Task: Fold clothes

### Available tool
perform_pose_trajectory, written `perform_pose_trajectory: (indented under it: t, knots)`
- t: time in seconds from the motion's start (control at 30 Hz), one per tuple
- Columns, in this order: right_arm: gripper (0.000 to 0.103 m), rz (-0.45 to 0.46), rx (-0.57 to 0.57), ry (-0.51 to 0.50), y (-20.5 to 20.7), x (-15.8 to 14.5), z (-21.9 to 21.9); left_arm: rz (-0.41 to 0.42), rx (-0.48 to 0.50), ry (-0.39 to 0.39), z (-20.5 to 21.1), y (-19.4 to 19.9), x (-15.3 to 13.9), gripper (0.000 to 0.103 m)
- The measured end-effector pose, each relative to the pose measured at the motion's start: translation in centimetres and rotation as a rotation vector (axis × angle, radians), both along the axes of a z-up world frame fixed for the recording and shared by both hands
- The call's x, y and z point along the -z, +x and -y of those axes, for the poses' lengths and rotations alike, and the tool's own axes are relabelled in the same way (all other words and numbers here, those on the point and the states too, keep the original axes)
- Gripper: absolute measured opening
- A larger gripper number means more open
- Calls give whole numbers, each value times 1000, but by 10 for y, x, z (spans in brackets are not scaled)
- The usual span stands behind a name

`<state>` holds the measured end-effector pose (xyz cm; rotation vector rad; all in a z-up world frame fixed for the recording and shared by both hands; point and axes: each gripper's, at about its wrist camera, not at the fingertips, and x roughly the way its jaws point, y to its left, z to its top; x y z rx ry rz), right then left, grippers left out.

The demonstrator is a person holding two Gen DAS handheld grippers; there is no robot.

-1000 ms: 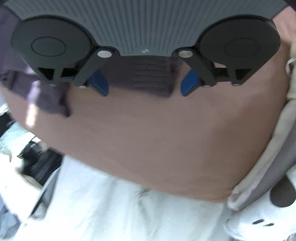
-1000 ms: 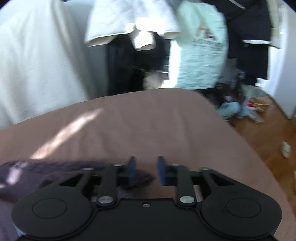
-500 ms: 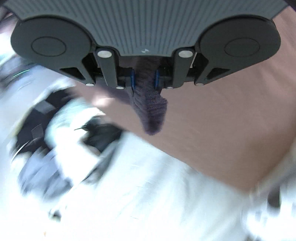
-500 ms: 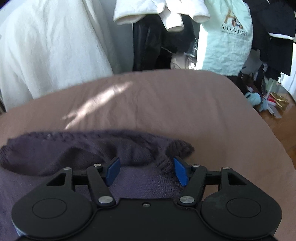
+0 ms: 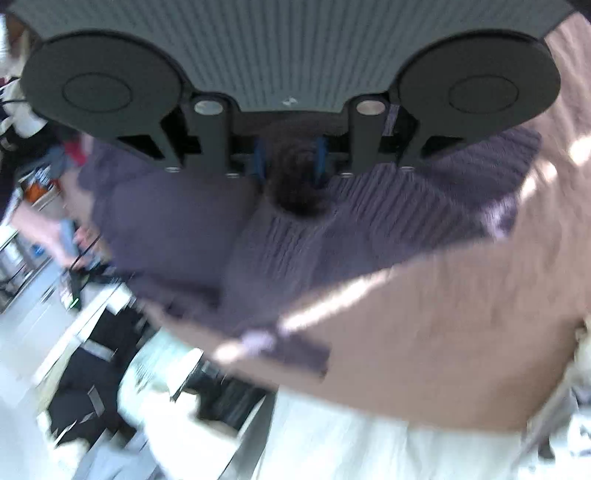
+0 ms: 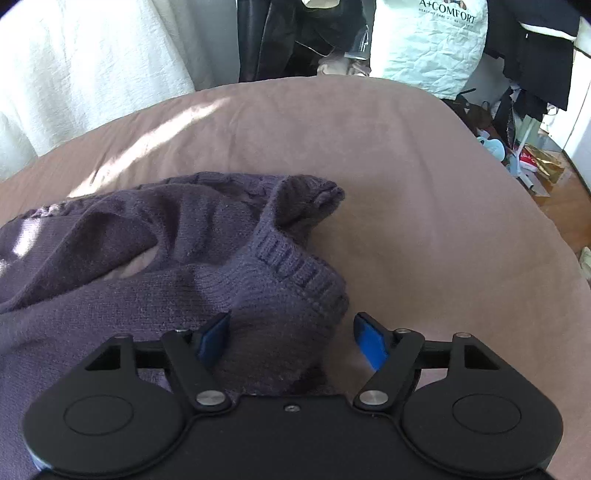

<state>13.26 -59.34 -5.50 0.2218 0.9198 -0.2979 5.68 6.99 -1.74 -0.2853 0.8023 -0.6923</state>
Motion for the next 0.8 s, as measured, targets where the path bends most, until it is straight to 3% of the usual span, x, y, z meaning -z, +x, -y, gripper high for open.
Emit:
perform_pose_trajectory:
  t: [0.13, 0.17, 0.2, 0.27, 0.33, 0.43, 0.6, 0.7, 0.77, 0.8]
  knots:
    - [77, 48, -29, 2, -7, -8, -1, 50, -34, -164, -28, -4, -19, 41]
    - [78, 80, -45, 35, -11, -12, 0, 58, -43, -180, -31, 1, -23, 46]
    - [78, 118, -71, 98, -15, -16, 2, 65, -46, -172, -28, 7, -24, 56]
    - [77, 180, -122, 224, -24, -25, 4, 76, -48, -108, -16, 21, -23, 66]
    - [78, 205, -164, 266, -30, -33, 0, 58, -66, -55, -3, 38, -16, 67]
    - [78, 191, -208, 225, -31, -45, -6, -49, -66, -40, 11, 69, 10, 67]
    - [78, 278, -137, 299, -35, -58, 17, -116, -79, -74, 30, 103, 38, 67]
    - [78, 356, -4, 382, -33, -63, 42, -63, -90, -33, 43, 107, 39, 64]
    - [78, 354, 75, 388, -25, -62, 56, -63, -118, -14, 45, 110, 39, 39]
    - [78, 333, 89, 371, -19, -60, 59, -83, -146, -19, 44, 112, 41, 36]
